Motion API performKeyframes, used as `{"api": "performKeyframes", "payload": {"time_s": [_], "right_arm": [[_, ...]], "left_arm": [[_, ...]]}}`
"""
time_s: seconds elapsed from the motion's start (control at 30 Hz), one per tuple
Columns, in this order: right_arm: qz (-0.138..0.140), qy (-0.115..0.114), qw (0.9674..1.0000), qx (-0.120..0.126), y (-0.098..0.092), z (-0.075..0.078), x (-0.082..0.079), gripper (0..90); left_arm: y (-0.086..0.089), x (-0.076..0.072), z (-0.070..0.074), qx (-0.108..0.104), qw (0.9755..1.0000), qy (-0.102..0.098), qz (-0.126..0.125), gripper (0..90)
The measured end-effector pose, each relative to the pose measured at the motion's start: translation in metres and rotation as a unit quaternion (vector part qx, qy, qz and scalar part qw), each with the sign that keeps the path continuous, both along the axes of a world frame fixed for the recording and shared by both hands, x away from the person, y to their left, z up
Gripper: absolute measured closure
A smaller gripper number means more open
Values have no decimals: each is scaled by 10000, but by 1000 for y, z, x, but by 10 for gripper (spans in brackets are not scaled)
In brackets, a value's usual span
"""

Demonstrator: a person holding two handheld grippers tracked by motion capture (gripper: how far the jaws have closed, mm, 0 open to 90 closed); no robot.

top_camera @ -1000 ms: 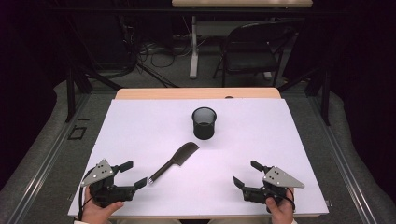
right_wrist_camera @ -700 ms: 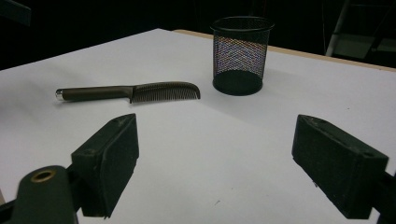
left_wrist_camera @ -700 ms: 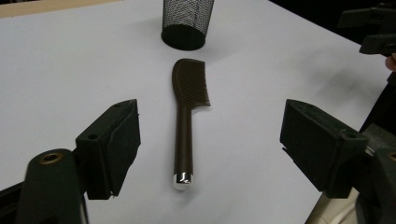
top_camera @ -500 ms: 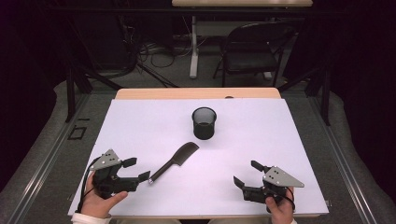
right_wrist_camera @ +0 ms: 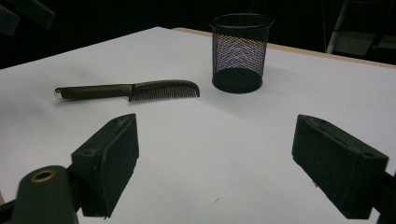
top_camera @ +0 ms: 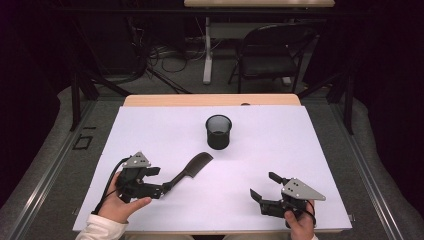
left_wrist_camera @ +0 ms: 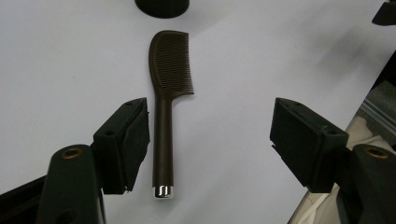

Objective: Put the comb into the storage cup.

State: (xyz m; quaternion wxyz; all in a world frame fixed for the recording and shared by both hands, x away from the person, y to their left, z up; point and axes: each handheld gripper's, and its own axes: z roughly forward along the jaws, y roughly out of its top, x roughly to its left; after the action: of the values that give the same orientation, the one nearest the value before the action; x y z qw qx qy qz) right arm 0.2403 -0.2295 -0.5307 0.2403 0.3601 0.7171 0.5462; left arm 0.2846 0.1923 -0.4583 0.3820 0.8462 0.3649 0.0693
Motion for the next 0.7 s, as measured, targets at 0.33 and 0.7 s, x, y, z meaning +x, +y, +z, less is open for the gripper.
{"api": "performKeyframes", "payload": {"time_s": [0.33, 0.7], "right_arm": [[7, 33, 10000, -25, 0, 0, 0, 146], [18, 40, 10000, -49, 0, -1, 1, 146]], "left_arm": [[-7, 13, 1, 167, 9992, 355, -22, 316], [-19, 21, -5, 620, 9953, 741, -4, 338]]}}
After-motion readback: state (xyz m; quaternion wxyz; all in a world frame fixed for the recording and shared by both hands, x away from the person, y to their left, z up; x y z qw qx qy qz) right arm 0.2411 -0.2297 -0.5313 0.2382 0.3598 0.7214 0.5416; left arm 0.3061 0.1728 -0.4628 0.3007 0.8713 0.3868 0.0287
